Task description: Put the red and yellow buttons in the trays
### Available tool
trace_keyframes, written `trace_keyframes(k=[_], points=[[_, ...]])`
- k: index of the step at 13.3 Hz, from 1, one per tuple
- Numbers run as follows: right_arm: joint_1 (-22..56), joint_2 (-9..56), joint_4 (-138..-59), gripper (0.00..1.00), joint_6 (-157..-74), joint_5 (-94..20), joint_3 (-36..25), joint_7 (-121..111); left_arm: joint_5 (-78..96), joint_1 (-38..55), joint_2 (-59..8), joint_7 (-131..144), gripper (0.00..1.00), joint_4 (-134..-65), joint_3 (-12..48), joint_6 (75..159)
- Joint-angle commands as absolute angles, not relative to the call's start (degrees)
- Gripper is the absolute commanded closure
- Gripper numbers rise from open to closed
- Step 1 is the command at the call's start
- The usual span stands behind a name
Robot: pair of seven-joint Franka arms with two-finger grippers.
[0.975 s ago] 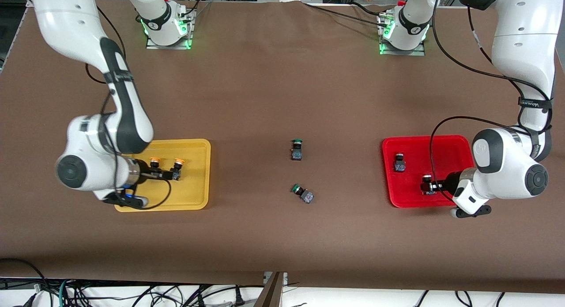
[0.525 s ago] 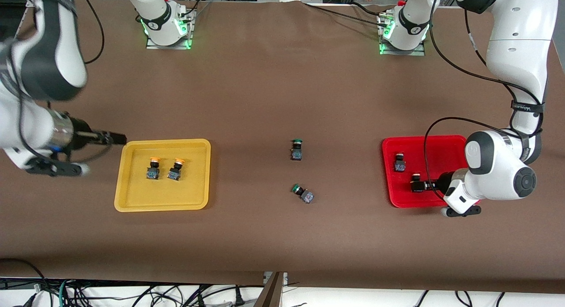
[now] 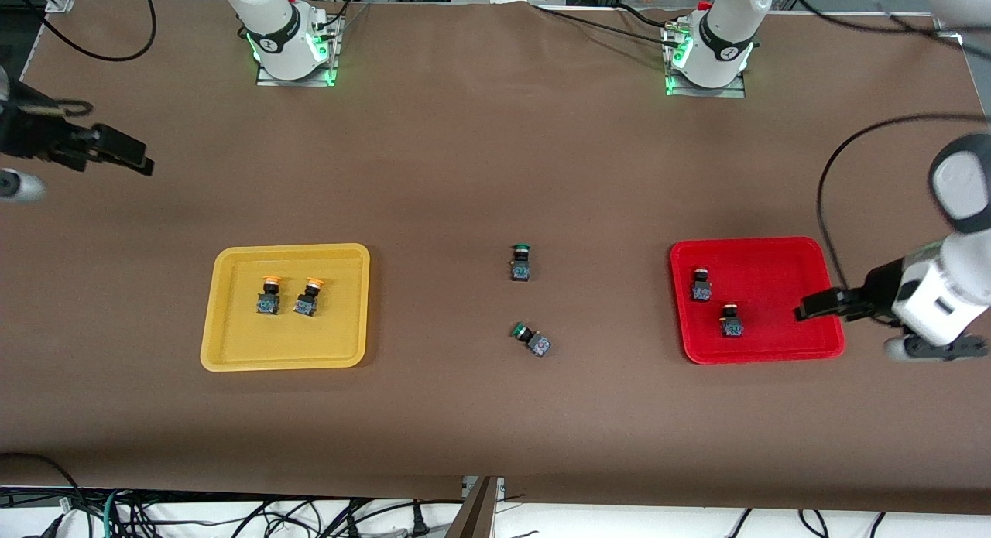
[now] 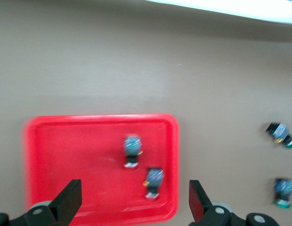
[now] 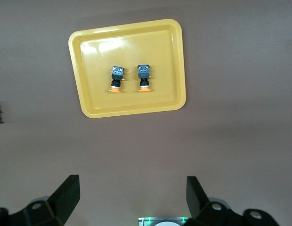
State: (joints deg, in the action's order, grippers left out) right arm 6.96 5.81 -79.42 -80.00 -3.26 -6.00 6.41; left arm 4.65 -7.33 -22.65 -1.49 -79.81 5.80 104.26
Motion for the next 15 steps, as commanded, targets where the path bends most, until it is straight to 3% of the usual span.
trace_keyframes(k=[1,3,4,5,8,9,12,15], points=[[4.31,1.15,-84.29,0.0,-80.34,-2.37,-4.57,5.54,-0.9,-6.85,-15.83,-1.5,0.0,-77.28,9.3,94.0],[4.31,2.36,-83.15,0.0,-78.67,-2.29,-4.83,5.36,-0.09,-6.68,-15.73,-0.01,0.0,-73.23,9.49,86.78],[4.22,3.16,-82.27,0.0,-78.49,-2.2,-5.09,5.27,-0.52,-6.68,-14.69,0.09,0.0,-74.69,9.58,86.23],[4.22,3.25,-82.18,0.0,-78.57,-2.2,-5.01,5.36,-0.88,-6.77,-11.89,0.17,0.0,-79.23,9.93,88.66],[4.31,3.6,-82.18,0.0,-78.75,-2.2,-5.01,5.45,-0.88,-8.09,6.1,-5.34,0.0,-107.85,10.2,108.67],[4.31,3.6,-82.09,0.0,-78.66,-2.2,-5.01,5.45,-0.88,-8.0,6.67,-5.54,0.0,-107.67,10.2,106.81],[4.39,3.6,-82.18,0.0,-78.84,-2.29,-5.01,5.54,-0.44,-7.82,0.46,-5.19,0.0,-96.36,10.2,91.97],[4.39,3.69,-82.18,0.0,-78.93,-2.37,-5.01,5.54,-0.09,-8.0,-1.05,-5.27,0.0,-93.78,10.11,90.62]])
